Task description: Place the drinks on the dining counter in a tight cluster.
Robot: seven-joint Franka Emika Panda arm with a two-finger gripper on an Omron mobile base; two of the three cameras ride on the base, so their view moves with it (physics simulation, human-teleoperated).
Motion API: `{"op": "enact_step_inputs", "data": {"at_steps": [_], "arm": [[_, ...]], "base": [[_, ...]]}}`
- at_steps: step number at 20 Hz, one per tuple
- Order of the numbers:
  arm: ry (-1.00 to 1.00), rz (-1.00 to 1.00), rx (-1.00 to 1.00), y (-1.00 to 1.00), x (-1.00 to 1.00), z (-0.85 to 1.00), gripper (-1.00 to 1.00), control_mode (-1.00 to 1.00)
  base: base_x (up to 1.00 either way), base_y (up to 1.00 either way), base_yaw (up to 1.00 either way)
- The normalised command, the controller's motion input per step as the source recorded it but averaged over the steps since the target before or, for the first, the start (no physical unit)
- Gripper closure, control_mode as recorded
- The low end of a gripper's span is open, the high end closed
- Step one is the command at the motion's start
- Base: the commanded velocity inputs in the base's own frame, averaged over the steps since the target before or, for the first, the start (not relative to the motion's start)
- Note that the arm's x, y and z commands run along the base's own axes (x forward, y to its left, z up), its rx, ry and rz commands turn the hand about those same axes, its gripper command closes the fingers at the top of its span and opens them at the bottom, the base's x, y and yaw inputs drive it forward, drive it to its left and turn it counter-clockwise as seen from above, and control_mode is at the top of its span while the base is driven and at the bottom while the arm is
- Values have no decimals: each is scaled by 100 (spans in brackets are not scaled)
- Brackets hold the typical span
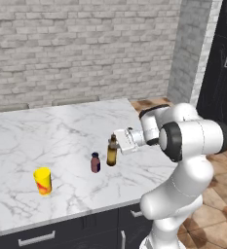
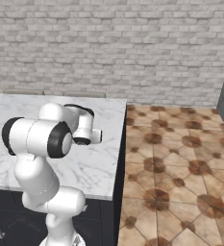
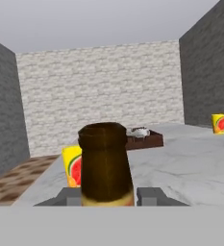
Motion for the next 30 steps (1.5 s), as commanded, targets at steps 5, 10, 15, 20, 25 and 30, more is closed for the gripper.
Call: {"op": "enact_step_inputs", "data": {"at_steps": [5,10,15,20,25,30], "arm": [[0,0,0,1,0,-11,100,-100],[0,0,0,12,0,-3,100,-100],[0,0,0,19,0,-4,100,-100],[0,0,0,8,0,0,100,-100],[0,0,0,4,7,0,100,-100],[0,0,0,5,1,0,100,-100]], "base": [[0,0,0],[0,0,0],[0,0,0],[0,0,0],[0,0,0],[0,0,0]]}}
